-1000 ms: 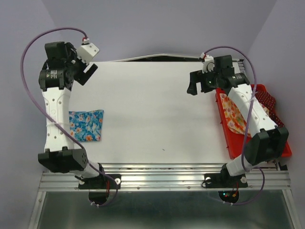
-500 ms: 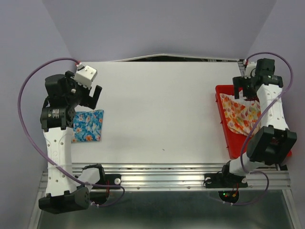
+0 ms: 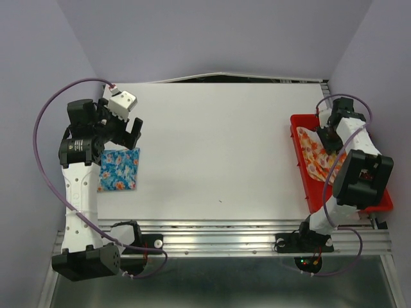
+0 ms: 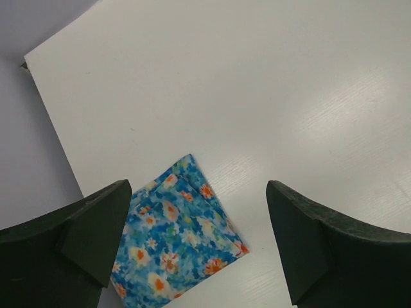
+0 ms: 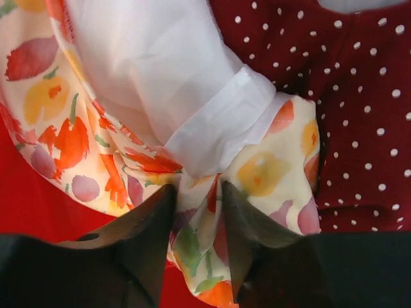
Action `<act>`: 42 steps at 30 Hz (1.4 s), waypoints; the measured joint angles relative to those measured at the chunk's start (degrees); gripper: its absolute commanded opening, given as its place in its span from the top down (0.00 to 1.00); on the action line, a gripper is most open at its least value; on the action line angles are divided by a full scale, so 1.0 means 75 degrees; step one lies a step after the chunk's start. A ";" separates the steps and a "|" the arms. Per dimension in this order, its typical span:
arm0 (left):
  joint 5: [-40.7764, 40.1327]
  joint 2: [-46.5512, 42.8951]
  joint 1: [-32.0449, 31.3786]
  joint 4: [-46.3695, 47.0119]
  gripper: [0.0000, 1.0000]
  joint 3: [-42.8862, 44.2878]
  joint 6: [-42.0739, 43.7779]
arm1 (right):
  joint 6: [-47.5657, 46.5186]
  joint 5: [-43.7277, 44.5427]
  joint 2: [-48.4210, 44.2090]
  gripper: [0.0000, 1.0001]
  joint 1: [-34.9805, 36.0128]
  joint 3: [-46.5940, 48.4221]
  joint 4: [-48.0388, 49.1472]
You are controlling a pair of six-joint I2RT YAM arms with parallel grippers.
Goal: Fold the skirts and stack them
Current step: Grab the skirt from the pile, then move the skirt to the center of the board
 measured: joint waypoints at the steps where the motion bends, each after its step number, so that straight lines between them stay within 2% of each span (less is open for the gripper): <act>1: -0.0012 0.0050 0.0000 0.0003 0.01 0.0000 -0.0035 | -0.0076 0.0017 0.0032 0.89 0.0000 -0.0041 -0.0038; 2: -0.0032 0.0067 0.0000 0.0003 0.01 0.0000 -0.0061 | -0.0152 0.0006 0.0026 0.99 0.0000 -0.0023 -0.0035; 5: -0.0085 0.0064 0.0000 0.0020 0.01 0.0000 -0.0093 | -0.0181 -0.0076 -0.0079 0.99 0.0000 0.0329 -0.0184; 8: -0.0143 0.0192 0.0000 -0.0003 0.01 0.0143 -0.0093 | -0.0143 -0.0277 -0.0082 0.99 0.0000 0.1454 -0.0536; 11: -0.0128 0.0641 0.0000 -0.0047 0.01 0.0615 -0.0117 | 0.0058 -0.0833 0.0163 0.99 0.0000 0.3640 -0.1207; 12: -0.0102 0.0839 0.0000 -0.0009 0.01 0.0793 -0.0131 | 0.0210 -0.1207 0.0329 0.99 0.0000 0.4680 -0.1393; 16: 0.0017 0.1448 0.0000 0.0041 0.01 0.1172 -0.0271 | 0.0565 -0.2495 0.0892 0.99 0.0090 0.7504 -0.1789; 19: 0.0070 0.1865 0.0000 0.0131 0.01 0.1352 -0.0478 | 0.0898 -0.3311 0.0877 0.99 0.0597 0.7962 -0.1679; 26: 0.0096 0.2238 0.0000 0.0612 0.01 0.1591 -0.0997 | 0.1818 -0.4873 0.0898 0.99 0.3153 0.7085 -0.0705; 28: 0.0163 0.2218 0.0000 0.0813 0.01 0.1614 -0.1122 | 0.2151 -0.5266 0.0898 0.99 0.3590 0.6819 -0.0361; 32: 0.0312 0.2218 0.0000 0.0857 0.04 0.1614 -0.1107 | 0.2879 -0.5910 0.0731 0.99 0.3969 0.5721 0.0764; 38: 0.0618 0.2215 -0.0003 0.0836 0.07 0.1335 -0.0694 | 0.3730 -0.6452 0.0458 0.99 0.3960 0.2393 0.2346; 42: 0.0723 0.2218 -0.0023 0.0781 0.07 0.0717 -0.0353 | 0.4255 -0.6933 0.0848 0.99 0.4010 0.1081 0.2769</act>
